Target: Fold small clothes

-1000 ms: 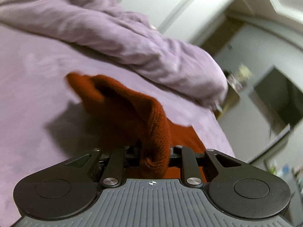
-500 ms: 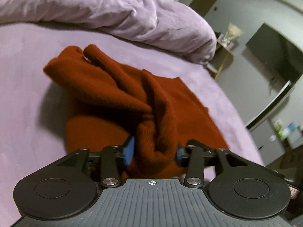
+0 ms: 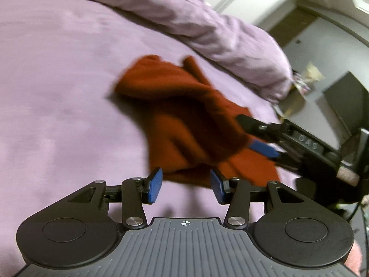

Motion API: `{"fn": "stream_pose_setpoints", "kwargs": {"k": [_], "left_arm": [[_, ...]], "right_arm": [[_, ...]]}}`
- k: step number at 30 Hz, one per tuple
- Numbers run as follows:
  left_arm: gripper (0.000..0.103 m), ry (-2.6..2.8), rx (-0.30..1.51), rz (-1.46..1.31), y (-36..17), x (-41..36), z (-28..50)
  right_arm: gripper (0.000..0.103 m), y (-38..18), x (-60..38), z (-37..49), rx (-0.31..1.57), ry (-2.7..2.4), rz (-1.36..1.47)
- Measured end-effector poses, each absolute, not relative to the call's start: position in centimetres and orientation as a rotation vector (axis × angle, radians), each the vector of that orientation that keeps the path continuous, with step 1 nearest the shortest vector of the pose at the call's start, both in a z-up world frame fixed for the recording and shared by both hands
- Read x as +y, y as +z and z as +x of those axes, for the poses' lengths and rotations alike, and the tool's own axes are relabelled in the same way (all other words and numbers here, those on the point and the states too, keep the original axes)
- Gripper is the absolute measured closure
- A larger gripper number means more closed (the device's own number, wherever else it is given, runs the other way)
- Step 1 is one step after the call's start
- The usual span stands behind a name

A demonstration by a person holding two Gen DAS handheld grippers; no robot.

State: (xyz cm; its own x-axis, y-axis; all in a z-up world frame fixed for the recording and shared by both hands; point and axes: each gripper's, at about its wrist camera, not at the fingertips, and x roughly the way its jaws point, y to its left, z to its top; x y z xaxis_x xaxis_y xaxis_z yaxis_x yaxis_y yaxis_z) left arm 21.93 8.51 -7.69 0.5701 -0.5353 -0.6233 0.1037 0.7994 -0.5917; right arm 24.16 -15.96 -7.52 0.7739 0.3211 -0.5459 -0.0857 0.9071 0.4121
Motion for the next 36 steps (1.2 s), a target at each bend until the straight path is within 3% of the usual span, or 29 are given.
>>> {"fn": "stream_pose_setpoints", "kwargs": {"k": [5, 12, 20, 21, 25, 29, 33, 36], "left_arm": [[0.052, -0.274, 0.886, -0.61, -8.3, 12.8, 21.7], [0.052, -0.149, 0.861, -0.693, -8.8, 16.8, 21.4], [0.053, -0.07, 0.89, -0.669, -9.0, 17.3, 22.2], [0.053, -0.081, 0.887, -0.654, -8.8, 16.8, 22.4], [0.052, -0.156, 0.863, -0.57, -7.7, 13.9, 24.1], [0.052, -0.218, 0.867, -0.538, -7.5, 10.5, 26.3], [0.052, -0.266, 0.879, -0.522, -7.7, 7.5, 27.9], [0.052, -0.243, 0.882, -0.494, -8.1, 6.4, 28.4]], "right_arm": [[0.026, -5.0, -13.8, 23.2, 0.504, 0.179, 0.227], [0.03, -6.1, -7.1, 23.5, 0.483, 0.317, -0.145], [0.083, -7.9, -3.6, 24.8, 0.457, 0.248, -0.334], [0.084, -8.0, -3.7, 24.9, 0.443, 0.227, -0.329], [0.086, -7.5, -10.3, 25.8, 0.479, 0.116, 0.151], [0.086, -11.7, -18.2, 26.1, 0.63, 0.003, 0.646], [0.084, -12.0, -18.9, 24.9, 0.631, 0.004, 0.625], [0.076, -11.5, -20.0, 24.9, 0.639, 0.029, 0.659]]}}
